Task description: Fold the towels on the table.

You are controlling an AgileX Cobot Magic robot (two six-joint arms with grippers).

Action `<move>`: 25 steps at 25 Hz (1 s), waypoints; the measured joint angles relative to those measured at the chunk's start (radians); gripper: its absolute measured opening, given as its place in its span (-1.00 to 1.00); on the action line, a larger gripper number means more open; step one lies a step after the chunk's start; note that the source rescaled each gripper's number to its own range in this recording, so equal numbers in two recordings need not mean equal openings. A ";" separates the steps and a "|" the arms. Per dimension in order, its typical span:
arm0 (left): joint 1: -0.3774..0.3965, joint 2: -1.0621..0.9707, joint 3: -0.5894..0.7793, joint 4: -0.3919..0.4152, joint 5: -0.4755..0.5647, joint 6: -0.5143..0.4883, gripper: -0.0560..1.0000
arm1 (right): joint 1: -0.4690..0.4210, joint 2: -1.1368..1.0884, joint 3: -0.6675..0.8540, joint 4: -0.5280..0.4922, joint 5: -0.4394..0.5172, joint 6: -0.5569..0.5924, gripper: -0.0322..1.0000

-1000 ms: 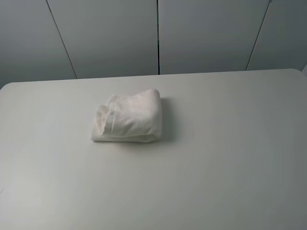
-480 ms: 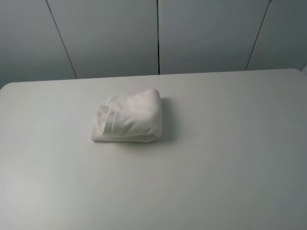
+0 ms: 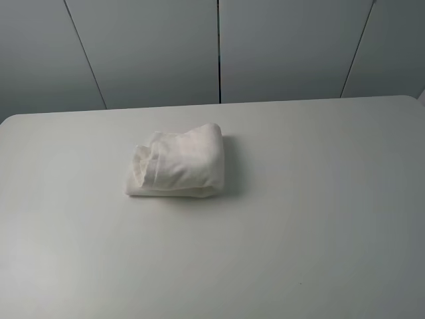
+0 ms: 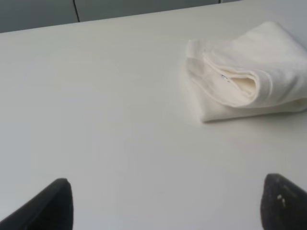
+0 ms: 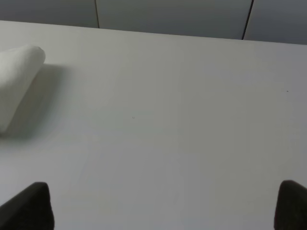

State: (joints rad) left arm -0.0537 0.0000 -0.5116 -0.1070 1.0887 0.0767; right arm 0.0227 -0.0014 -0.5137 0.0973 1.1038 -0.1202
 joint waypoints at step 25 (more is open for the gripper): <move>0.000 0.000 0.000 0.087 0.000 -0.100 1.00 | 0.000 0.000 0.000 0.000 0.000 0.000 1.00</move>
State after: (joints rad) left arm -0.0537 0.0000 -0.5116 -0.0202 1.0887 -0.0236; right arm 0.0227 -0.0014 -0.5137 0.0973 1.1038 -0.1202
